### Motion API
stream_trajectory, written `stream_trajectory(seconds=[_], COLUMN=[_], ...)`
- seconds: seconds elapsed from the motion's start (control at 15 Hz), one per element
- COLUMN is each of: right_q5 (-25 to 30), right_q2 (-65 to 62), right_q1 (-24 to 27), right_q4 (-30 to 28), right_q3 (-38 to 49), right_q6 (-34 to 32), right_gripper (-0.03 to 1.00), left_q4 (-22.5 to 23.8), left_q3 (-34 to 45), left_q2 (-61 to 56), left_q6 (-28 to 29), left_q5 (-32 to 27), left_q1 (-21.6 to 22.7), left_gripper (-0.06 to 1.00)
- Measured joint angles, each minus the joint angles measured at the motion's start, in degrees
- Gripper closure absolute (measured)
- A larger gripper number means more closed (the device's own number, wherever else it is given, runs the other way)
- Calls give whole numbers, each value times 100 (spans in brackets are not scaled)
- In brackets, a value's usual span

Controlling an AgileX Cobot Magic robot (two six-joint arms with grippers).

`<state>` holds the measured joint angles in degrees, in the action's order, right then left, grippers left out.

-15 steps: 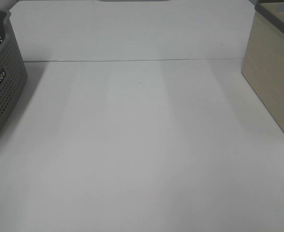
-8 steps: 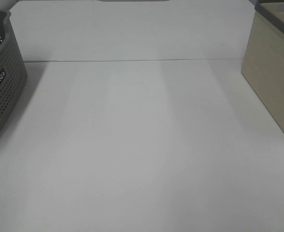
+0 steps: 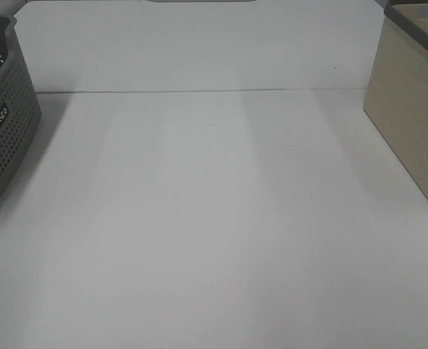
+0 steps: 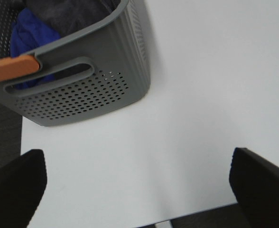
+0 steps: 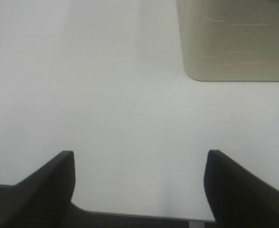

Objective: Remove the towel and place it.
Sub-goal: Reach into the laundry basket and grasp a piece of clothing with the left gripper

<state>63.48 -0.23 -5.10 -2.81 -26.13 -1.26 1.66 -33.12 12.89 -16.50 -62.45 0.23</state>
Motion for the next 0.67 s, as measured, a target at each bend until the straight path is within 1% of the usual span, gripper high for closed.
stream_trajectory(seconds=[0.07, 0.13, 0.33, 0.4, 0.47, 0.6, 0.67], right_q5=[0, 0, 0, 0, 0, 0, 0], right_q2=[0, 0, 0, 0, 0, 0, 0], right_q1=[0, 0, 0, 0, 0, 0, 0], right_q4=[0, 0, 0, 0, 0, 0, 0], right_q3=[0, 0, 0, 0, 0, 0, 0], right_q6=[0, 0, 0, 0, 0, 0, 0], right_gripper=[22, 22, 22, 22, 22, 22, 22], left_q4=[40, 212, 768, 865, 1083, 1513, 1702], left_q3=[-258, -768, -1937, -2177, -2630, -3661, -4463], left_q2=[395, 1089, 2756, 3014, 3678, 5025, 6045], left_q6=[-544, -1478, -3300, -3507, -3753, -4062, -4280], left_q5=[-74, -92, -178, -183, -183, -183, -172], left_q1=[0, 0, 0, 0, 0, 0, 0], left_gripper=[-5, -5, -5, -5, -5, -5, -5])
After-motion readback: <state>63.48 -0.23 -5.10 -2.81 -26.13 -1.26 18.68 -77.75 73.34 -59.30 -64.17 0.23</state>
